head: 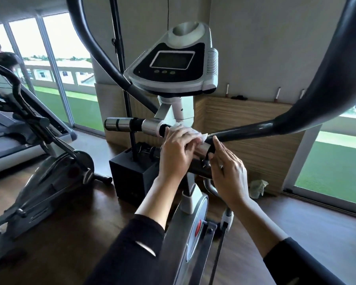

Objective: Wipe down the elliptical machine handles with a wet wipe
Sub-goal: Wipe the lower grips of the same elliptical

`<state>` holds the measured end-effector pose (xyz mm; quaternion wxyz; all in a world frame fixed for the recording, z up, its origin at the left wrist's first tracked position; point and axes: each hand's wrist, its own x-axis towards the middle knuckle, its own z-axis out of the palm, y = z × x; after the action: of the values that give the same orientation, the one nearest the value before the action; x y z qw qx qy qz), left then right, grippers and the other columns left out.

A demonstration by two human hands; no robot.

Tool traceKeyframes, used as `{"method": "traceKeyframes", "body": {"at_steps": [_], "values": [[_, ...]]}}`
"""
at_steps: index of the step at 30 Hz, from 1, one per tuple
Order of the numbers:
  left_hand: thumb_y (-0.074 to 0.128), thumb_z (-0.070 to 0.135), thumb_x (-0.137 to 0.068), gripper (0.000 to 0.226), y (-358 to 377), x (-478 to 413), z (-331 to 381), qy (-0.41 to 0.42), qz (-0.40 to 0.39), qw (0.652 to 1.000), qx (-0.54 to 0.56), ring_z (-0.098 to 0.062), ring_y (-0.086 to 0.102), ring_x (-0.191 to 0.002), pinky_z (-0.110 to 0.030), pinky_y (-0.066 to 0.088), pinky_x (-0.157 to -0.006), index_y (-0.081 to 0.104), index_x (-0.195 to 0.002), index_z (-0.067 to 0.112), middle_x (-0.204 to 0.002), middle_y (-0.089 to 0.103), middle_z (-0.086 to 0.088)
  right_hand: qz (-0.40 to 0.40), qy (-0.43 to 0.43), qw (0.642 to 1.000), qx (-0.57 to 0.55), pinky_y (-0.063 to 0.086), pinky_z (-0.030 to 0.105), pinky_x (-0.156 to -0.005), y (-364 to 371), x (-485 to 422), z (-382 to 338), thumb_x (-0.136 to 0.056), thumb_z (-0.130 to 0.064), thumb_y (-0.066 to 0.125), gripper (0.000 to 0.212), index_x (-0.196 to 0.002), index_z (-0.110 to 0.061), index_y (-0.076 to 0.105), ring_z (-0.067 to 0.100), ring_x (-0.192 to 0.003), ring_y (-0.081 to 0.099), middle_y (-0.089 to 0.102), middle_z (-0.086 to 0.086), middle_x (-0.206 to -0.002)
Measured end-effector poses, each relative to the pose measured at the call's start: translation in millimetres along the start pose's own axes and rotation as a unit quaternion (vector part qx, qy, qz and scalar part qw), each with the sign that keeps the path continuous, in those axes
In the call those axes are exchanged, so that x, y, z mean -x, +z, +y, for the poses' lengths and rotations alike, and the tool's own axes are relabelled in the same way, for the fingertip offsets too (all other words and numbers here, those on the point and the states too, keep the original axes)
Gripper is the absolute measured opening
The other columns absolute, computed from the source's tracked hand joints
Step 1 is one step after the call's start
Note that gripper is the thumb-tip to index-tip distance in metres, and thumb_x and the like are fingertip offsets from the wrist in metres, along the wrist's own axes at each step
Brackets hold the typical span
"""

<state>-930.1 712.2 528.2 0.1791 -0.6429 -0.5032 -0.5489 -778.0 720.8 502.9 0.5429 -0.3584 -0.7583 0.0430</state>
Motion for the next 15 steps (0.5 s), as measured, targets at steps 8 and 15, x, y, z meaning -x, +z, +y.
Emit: {"method": "traceKeyframes", "body": {"at_steps": [8, 15], "values": [[0.071, 0.014, -0.084, 0.015, -5.8, -3.9, 5.7, -0.021, -0.030, 0.999, 0.007, -0.021, 0.060, -0.105, -0.034, 0.041, -0.106, 0.076, -0.098, 0.011, -0.102, 0.070, -0.001, 0.016, 0.021, 1.000, 0.014, 0.048, 0.037, -0.099, 2.5, 5.1, -4.9, -0.094, -0.023, 0.051, 0.045, -0.138, -0.013, 0.051, 0.020, -0.124, 0.056, 0.059, 0.005, -0.134], [0.077, 0.012, -0.077, 0.015, 16.9, 41.7, 27.7, -0.168, 0.166, 0.968, 0.087, -0.020, 0.056, -0.097, -0.027, 0.047, -0.092, 0.071, -0.089, 0.007, -0.101, 0.059, -0.005, 0.001, 0.026, 0.998, 0.050, 0.043, 0.026, -0.094, -1.9, 2.7, -8.8, -0.094, -0.025, 0.048, 0.046, -0.139, -0.016, 0.050, 0.018, -0.121, 0.056, 0.060, 0.005, -0.132]]}}
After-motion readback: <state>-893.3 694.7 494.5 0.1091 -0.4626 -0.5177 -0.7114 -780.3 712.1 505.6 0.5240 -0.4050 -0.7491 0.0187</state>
